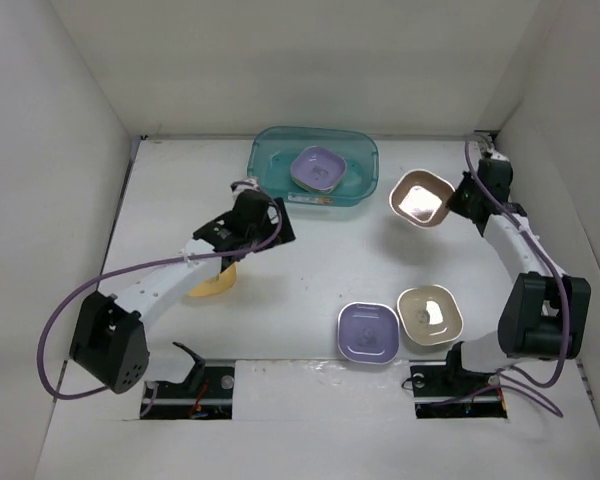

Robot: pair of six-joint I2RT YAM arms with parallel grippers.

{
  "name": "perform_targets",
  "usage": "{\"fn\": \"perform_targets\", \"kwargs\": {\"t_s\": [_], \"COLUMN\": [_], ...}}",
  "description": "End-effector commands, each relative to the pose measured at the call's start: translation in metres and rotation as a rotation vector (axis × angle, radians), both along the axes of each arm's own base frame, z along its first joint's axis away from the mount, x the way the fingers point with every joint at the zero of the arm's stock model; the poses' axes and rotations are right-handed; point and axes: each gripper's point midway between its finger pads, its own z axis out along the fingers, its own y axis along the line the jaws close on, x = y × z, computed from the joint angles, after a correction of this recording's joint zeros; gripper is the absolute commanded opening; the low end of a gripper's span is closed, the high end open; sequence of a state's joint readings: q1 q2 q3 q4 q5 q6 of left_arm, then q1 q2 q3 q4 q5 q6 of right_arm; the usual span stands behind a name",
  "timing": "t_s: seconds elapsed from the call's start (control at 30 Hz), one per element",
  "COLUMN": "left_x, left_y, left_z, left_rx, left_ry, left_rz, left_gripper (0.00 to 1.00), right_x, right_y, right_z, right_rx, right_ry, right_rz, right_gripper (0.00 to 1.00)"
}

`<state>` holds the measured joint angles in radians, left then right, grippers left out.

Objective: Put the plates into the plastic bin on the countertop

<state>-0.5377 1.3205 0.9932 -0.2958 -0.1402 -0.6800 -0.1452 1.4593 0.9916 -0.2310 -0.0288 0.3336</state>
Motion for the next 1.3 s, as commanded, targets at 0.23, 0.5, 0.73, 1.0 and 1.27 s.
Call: {"fn": "perform_targets", "kwargs": {"t_s": [0.23, 0.5, 0.73, 1.0, 1.27], "left_x": [-0.071, -0.110, -0.125, -0.128, -0.137], "left_y": [-0.104, -0.150, -0.168, -0.174, -0.172], "left_z": [-0.043, -0.082, -0.087, -0.085, -0.067], "left_rx": [0.087, 0.182, 0.158, 0.140, 0.083], "left_ry": [0.021, 0.093, 0.104, 0.097, 0.069], "left_rz": [-0.342, -0.428, -0.457, -0.472, -0.475], "left_gripper": [1.00, 1.00, 1.00, 1.00, 1.00], "right_x": [0.100, 0.182, 0.198, 0.204, 0.206], "right_y": [0.141, 0.208, 0.232, 0.263, 0.287], "right_z": [0.159, 0.088, 0.083, 0.060, 0.038], "right_rx": [0.010, 0.015, 0.097, 0.156, 0.206], "right_ry": [-0.302, -0.095, -0.140, -0.115, -0.094], "right_rz": [0.217, 0.282, 0.282, 0.308, 0.311], "right_gripper": [0.00, 0.00, 0.00, 0.01, 0.10]}}
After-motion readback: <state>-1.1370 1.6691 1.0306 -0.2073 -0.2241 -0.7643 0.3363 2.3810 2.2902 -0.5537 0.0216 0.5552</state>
